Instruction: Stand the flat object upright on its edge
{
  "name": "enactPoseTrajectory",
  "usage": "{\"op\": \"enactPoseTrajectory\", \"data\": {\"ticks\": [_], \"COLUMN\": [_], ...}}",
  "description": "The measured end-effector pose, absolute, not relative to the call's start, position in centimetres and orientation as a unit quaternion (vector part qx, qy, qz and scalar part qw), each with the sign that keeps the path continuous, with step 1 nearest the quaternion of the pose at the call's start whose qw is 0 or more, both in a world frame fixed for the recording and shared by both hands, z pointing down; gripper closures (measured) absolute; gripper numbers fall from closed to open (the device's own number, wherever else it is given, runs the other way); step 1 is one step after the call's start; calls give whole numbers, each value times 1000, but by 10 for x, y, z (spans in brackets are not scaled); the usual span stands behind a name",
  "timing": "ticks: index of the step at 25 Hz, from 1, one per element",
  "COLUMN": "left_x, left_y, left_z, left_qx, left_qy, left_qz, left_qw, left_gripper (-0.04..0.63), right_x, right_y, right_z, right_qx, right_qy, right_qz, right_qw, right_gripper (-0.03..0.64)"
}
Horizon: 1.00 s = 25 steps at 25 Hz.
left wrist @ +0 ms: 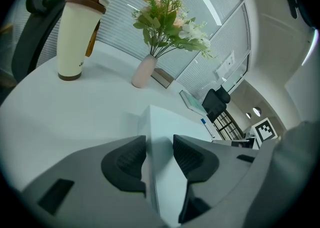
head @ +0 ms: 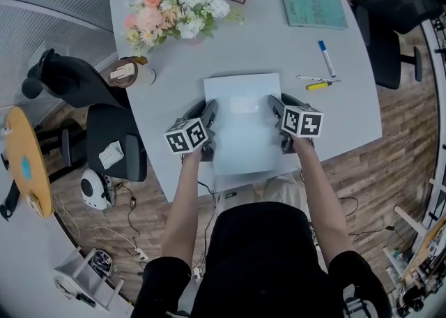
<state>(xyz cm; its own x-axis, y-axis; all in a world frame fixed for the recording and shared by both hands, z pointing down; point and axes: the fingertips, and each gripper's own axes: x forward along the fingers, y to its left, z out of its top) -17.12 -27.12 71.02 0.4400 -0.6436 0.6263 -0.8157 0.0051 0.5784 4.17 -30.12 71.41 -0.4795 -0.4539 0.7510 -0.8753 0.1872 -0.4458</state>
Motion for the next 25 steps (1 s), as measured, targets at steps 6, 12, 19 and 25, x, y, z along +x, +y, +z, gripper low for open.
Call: {"op": "enactPoseTrajectory", "data": {"ticks": [6,12,19,25], "left_x": [-172,-173,-174,-174], "left_y": [-265,-260,-257,-254], "left_z": [705,693,676,657], "left_qx": [698,703,710,721], "left_qy": [-521,-524,-526,-528], "left_qz": [99,91,85,76], "left_qw": [480,471,460,442], "left_gripper": [416,417,419,420], "right_x": [40,37,35,34], "right_y": [-297,-292,-286,-283], "right_z": [706,693,676,658], "right_qx": [453,451,453,451], "right_qy": [-740,-750,-759,-770], "right_qz": [439,432,419,406], "right_qw": [235,218,206,197], "right_gripper": [414,420,423,425]}}
